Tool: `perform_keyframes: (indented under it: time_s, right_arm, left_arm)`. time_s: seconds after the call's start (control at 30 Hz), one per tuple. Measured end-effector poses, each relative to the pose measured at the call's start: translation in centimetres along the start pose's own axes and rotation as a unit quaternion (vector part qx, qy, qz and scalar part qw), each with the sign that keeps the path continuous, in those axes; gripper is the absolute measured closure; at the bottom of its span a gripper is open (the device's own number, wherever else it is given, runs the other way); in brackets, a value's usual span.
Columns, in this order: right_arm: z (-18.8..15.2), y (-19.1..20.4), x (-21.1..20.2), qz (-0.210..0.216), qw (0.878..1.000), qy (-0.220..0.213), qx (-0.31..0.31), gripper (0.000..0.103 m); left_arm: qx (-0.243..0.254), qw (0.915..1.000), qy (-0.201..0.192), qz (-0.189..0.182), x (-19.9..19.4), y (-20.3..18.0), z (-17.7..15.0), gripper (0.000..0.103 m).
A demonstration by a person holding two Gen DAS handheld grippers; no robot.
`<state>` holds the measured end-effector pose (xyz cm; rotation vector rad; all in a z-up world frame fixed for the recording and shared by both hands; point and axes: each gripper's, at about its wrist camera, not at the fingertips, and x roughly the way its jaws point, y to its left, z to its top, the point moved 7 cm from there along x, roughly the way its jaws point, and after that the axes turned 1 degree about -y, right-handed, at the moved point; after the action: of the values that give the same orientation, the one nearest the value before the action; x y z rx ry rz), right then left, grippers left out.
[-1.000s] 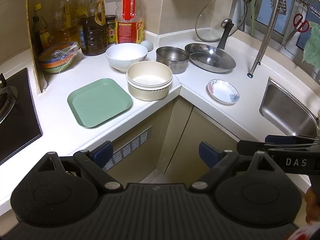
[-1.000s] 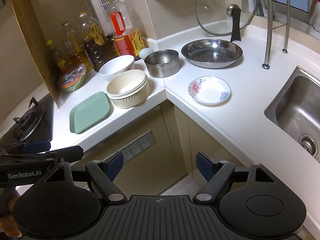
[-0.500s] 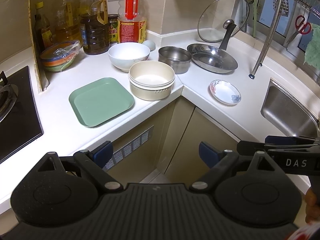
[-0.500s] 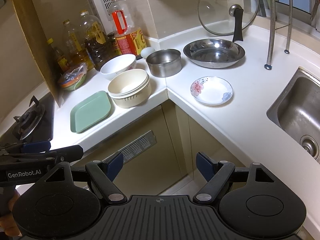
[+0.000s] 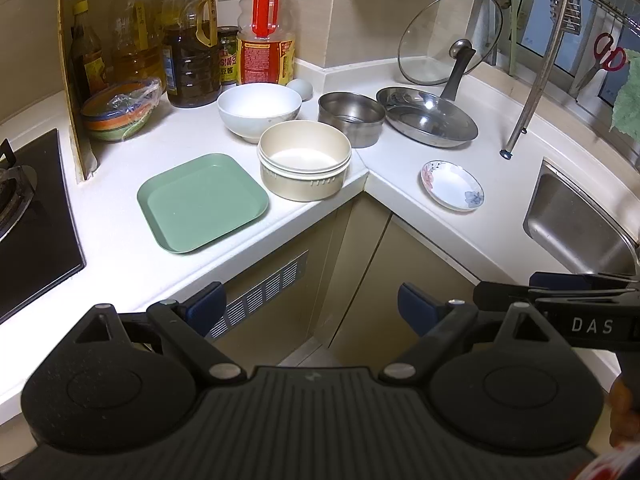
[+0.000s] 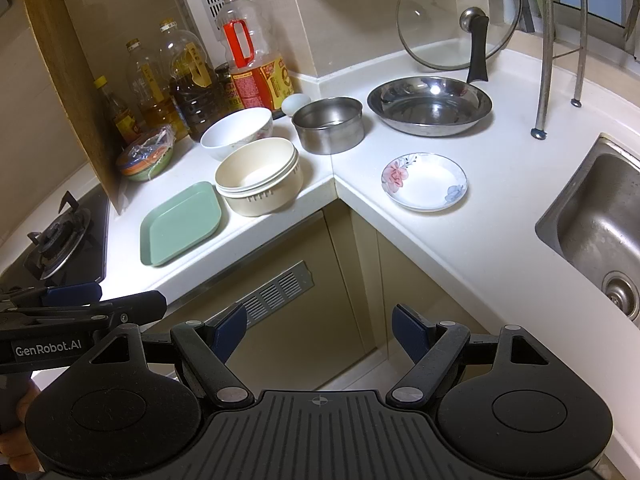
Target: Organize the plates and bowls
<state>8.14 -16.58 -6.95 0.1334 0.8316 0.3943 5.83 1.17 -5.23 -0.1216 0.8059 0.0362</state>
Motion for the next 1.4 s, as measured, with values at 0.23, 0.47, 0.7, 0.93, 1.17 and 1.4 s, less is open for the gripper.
perform_keyframes:
  time_s: [0.23,0.47,0.7,0.93,1.17,1.4]
  right_arm:
    - [0.0,0.0,0.2,0.001,1.0,0.001,-0.001,0.023]
    - [0.4,-0.2,1.4,0.005,1.0,0.01,-0.001,0.023]
    - [1.6,-0.9,2.9,0.02,1.0,0.023,-0.004,0.023]
    - [2.9,-1.0,5.3,0.05,0.998,0.037,-0.015,0.023]
    - [4.4,-0.4,7.8,0.094,0.994,0.049,-0.035,0.024]
    - [5.5,0.9,10.2,0.147,0.985,0.065,-0.067,0.024]
  left_arm:
    - [-0.004,1.0,0.004,0.003,0.6,-0.2,0.3,0.011]
    - [-0.012,0.9998,0.009,0.009,1.4,-0.3,0.8,0.011]
    - [-0.032,0.9992,0.018,0.019,2.7,0.2,1.4,0.011]
    - [-0.064,0.9967,0.02,0.046,3.6,1.6,1.9,0.011]
    - [-0.103,0.9905,0.024,0.088,4.5,3.7,2.2,0.011]
    - [-0.15,0.9816,0.016,0.117,4.9,5.3,2.4,0.011]
